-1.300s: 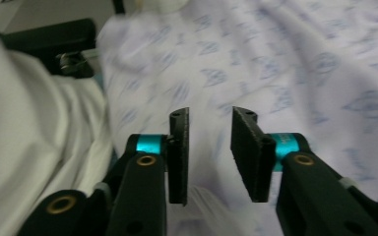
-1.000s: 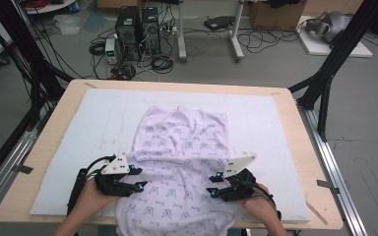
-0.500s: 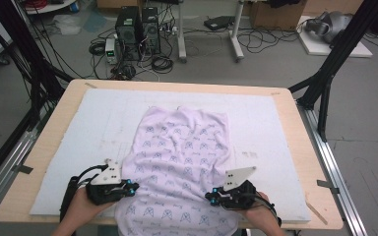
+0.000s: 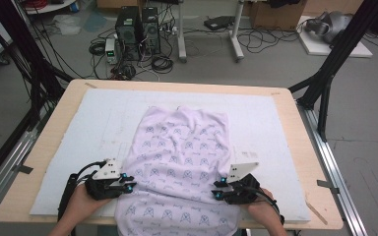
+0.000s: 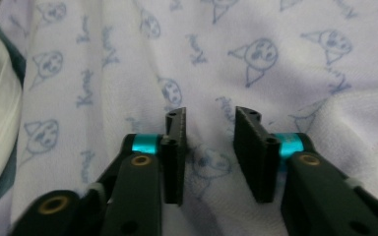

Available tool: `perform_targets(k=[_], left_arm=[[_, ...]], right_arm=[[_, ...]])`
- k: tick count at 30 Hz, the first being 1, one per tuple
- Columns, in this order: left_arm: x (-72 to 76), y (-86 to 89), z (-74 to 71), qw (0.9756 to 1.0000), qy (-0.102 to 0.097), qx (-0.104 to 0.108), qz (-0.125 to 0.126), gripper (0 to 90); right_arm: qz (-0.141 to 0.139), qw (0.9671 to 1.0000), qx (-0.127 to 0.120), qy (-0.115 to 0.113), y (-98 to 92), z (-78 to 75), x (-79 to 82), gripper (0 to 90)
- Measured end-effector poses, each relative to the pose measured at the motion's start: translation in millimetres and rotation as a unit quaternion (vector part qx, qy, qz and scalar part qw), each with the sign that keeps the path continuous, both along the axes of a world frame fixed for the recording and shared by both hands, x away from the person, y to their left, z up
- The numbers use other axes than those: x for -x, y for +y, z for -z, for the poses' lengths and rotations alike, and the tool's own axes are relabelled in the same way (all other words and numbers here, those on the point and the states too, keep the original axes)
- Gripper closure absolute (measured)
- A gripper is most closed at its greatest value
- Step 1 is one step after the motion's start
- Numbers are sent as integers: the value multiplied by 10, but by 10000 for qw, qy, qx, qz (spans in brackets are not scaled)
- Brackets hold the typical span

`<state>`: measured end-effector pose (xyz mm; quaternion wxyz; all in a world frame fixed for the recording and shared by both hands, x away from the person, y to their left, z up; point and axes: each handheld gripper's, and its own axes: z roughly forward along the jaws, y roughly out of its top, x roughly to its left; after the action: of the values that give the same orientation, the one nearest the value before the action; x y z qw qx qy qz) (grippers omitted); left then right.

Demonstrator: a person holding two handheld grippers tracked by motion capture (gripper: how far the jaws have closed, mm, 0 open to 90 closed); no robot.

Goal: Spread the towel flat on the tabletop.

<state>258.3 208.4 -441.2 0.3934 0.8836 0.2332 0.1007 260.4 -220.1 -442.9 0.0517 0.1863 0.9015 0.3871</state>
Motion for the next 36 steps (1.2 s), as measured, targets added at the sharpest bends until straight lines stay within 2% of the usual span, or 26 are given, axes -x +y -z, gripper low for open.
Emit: perform_targets(k=[1, 2, 4, 5, 7, 8, 10, 11, 13, 14, 15, 16, 18, 19, 20, 21, 22, 23, 24, 25, 28, 31, 33, 34, 36], left_arm=[[12, 2, -3, 10000, -8, -16, 12, 803], [39, 10, -9, 10000, -53, -30, 0, 811], [96, 42, -36, 9999, -104, -10, 7, 817], [139, 74, -61, 9999, -128, 33, 11, 816], [203, 143, -115, 9998, -117, 158, 20, 801], [211, 173, -140, 9997, -113, 195, 4, 762], [185, 212, -186, 9996, -90, 258, -110, 598], [165, 219, -198, 9995, -88, 274, -123, 556], [103, 217, -211, 9991, -112, 360, -177, 532], [58, 194, -199, 9989, -99, 397, -214, 529], [24, 181, -182, 9990, -106, 382, -210, 529], [-20, 154, -151, 9991, -46, 348, -258, 530], [-97, 90, -57, 9994, 104, 183, -258, 538], [-109, 66, -22, 9995, 178, 128, -232, 571], [-106, 45, 16, 9998, 96, 64, -182, 661], [-98, 47, 17, 9998, 29, 75, -177, 716], [-100, 50, 18, 9999, 63, 106, -106, 825], [-96, 53, 14, 9999, 55, 82, -84, 859], [-88, 55, 9, 10000, 30, 50, -67, 868], [-75, 59, 4, 10000, 17, 29, -77, 870], [-4, 105, -30, 9999, -16, 134, -53, 875], [117, 179, -103, 9998, -87, 203, 23, 876], [175, 223, -149, 9994, -81, 310, 142, 868], [183, 244, -172, 9992, -94, 348, 157, 828], [151, 271, -208, 9992, -115, 381, 5, 663]], right_arm=[[-33, 9999, -62, 105, -14, 1, 9, 826], [-62, 10000, -49, 59, -20, -2, 22, 848], [-212, 9996, -69, 154, -23, -23, 60, 853], [-327, 9992, -138, 172, -24, -51, 102, 842], [-493, 9977, -446, 90, -62, -151, 201, 767], [-447, 9977, -514, 50, -88, -191, 215, 750], [-153, 9985, -493, -169, -174, -278, 200, 694], [67, 9987, -459, -223, -227, -303, 162, 692], [217, 9987, -379, -264, -272, -292, 94, 680], [302, 9987, -334, -234, -277, -265, 65, 677], [279, 9990, -307, -138, -266, -213, 32, 665], [265, 9992, -263, -133, -254, -179, 15, 657], [244, 9996, -128, -16, -216, -83, -8, 638], [271, 9996, -56, 53, -199, -27, -11, 627], [282, 9996, -33, 88, -192, 7, -13, 627], [338, 9992, -210, 57, -209, 37, -10, 638], [390, 9988, -274, 76, -224, 47, -10, 676], [437, 9986, -280, 34, -235, 53, -2, 745], [377, 9989, -283, 24, -238, 49, 10, 853], [250, 9993, -254, 59, -234, 42, 16, 864], [161, 9997, -157, 7, -210, 12, 56, 875], [-40, 9996, -273, 75, -216, -35, 151, 888], [-146, 9992, -374, 45, -218, -83, 235, 862], [-176, 9989, -424, 36, -223, -115, 262, 835], [-40, 9991, -405, -80, -238, -160, 251, 765]])
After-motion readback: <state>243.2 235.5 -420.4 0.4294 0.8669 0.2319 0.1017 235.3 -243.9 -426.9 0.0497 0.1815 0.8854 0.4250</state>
